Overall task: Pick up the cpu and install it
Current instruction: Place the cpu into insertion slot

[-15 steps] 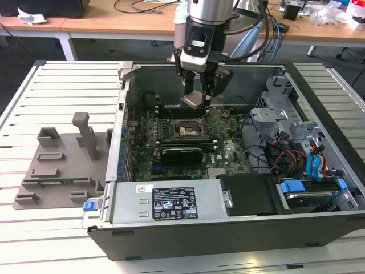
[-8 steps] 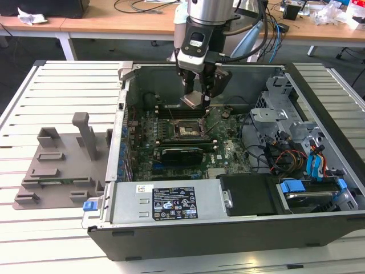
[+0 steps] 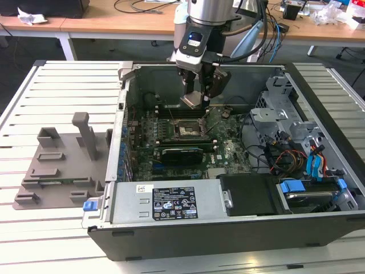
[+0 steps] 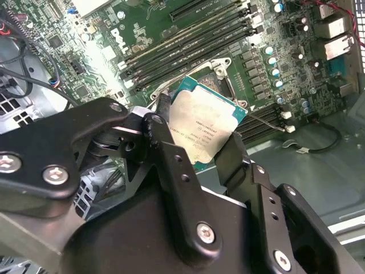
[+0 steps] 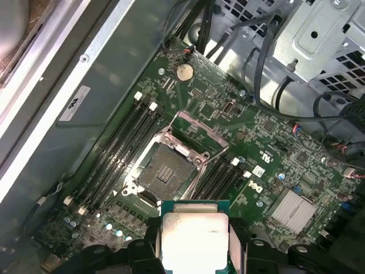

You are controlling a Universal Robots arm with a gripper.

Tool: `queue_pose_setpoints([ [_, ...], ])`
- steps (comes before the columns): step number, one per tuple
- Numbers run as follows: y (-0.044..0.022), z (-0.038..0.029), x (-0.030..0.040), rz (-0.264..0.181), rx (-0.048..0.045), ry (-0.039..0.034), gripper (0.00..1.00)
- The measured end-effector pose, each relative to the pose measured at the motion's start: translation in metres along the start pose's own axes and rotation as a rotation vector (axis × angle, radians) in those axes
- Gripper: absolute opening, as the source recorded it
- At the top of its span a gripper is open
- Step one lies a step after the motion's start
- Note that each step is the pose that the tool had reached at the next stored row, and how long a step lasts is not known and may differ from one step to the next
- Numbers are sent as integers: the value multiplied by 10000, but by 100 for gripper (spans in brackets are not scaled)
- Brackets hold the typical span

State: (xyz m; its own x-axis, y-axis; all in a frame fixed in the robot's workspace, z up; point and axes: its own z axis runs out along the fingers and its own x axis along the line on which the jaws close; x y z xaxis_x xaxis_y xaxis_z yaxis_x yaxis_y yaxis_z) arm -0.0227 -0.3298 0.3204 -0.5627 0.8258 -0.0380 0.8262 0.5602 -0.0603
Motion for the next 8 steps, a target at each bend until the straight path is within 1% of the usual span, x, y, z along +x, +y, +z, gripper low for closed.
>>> queue_pose_setpoints([
  [8,0,6,0,567,25,28,55],
])
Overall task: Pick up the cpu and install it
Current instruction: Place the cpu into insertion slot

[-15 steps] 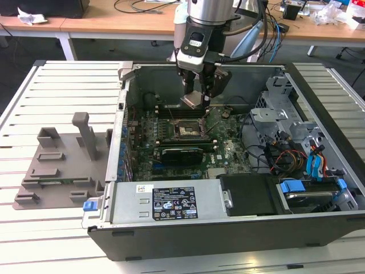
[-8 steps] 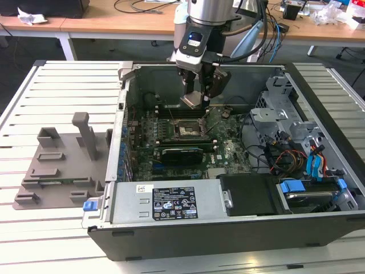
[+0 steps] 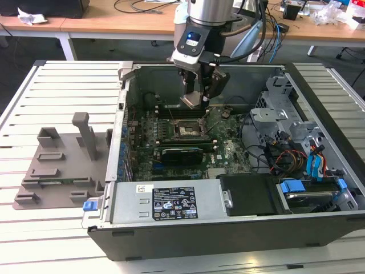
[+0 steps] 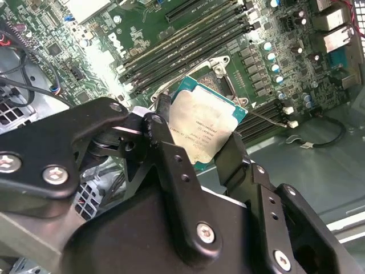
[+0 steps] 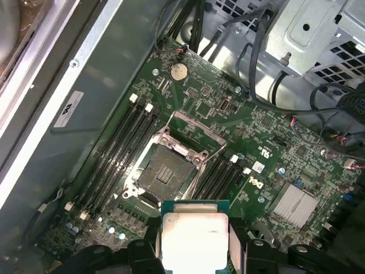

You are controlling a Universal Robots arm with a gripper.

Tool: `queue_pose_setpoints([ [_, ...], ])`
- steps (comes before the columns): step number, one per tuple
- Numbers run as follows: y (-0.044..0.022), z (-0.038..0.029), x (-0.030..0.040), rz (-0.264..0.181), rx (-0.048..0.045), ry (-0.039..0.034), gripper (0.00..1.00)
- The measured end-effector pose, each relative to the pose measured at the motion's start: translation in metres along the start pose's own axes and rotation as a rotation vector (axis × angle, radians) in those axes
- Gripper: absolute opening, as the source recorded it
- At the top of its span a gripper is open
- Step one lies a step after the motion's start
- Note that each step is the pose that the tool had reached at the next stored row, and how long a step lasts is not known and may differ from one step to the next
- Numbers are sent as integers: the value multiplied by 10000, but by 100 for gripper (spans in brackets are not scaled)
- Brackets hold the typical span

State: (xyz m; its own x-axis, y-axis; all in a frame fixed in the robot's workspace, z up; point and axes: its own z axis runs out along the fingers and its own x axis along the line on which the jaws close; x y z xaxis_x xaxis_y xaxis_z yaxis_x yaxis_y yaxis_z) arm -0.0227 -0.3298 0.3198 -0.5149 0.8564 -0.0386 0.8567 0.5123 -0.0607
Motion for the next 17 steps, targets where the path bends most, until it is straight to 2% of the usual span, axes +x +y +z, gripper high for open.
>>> queue_pose_setpoints([
  [4,0,5,0,590,23,36,55],
  [9,0,8,0,966,38,59,55],
  [10,1,10,0,1226,48,74,55],
  [11,1,15,0,1825,71,111,55],
  [12,1,18,1,2223,87,134,55],
  [17,1,22,1,2687,105,161,55],
])
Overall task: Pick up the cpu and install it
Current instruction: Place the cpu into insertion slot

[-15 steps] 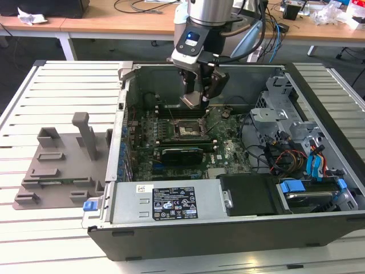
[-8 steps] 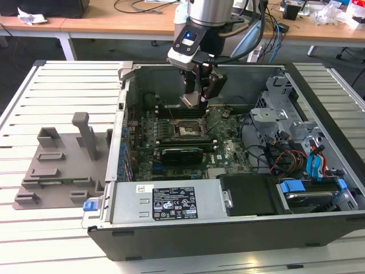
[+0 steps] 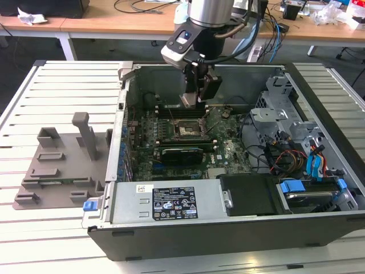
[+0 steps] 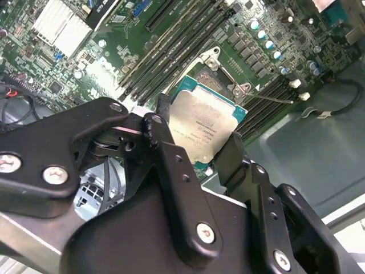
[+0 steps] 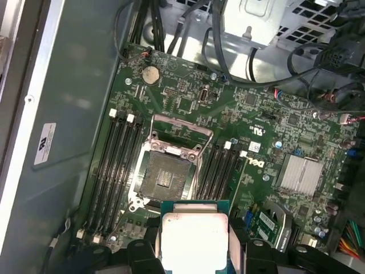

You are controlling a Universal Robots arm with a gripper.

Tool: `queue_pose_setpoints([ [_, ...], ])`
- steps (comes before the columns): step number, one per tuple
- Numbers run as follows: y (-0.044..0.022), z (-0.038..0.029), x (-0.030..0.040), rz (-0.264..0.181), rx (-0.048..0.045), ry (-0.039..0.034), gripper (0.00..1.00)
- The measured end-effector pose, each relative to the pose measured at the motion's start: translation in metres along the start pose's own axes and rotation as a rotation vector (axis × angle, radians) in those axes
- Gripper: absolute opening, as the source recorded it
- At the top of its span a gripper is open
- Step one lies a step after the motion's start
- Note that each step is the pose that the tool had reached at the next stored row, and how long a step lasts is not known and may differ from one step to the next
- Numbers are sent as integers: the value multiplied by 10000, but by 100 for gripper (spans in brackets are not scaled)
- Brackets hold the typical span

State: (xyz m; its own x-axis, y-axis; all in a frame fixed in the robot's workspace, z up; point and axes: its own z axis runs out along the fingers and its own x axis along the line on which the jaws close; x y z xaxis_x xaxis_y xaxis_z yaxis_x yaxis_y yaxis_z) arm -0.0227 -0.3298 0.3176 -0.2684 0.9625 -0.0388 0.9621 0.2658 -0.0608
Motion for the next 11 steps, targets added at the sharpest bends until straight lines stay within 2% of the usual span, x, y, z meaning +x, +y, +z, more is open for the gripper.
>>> queue_pose_setpoints([
  [11,0,7,0,935,38,52,55],
])
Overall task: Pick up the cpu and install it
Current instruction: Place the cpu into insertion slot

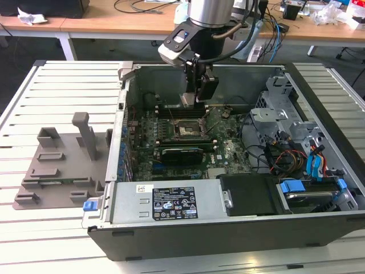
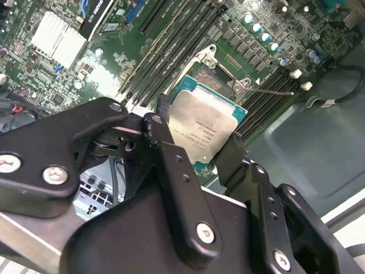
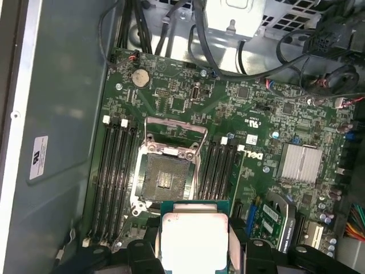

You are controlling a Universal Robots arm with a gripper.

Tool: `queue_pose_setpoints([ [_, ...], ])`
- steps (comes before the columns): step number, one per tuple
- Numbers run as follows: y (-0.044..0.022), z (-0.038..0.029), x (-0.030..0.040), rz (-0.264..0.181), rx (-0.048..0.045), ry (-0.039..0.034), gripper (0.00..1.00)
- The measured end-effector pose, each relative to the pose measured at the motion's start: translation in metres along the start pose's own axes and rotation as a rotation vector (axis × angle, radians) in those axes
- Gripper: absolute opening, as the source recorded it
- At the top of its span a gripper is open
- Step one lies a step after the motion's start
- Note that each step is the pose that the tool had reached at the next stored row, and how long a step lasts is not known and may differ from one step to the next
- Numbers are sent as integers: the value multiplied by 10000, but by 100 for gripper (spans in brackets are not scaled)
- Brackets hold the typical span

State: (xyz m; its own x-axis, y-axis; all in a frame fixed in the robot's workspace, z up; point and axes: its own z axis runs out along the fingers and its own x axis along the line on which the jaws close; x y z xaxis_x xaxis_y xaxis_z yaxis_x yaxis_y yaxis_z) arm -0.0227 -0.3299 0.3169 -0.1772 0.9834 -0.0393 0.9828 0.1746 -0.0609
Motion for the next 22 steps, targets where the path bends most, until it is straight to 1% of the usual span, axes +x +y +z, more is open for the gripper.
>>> queue_pose_setpoints([
  [1,0,0,0,55,3,3,55],
  [2,0,1,0,220,9,13,55],
  [4,0,2,0,402,16,22,55],
  [9,0,4,0,690,28,37,55],
  [12,0,6,0,957,39,50,55],
  [22,1,11,0,1615,65,89,55],
])
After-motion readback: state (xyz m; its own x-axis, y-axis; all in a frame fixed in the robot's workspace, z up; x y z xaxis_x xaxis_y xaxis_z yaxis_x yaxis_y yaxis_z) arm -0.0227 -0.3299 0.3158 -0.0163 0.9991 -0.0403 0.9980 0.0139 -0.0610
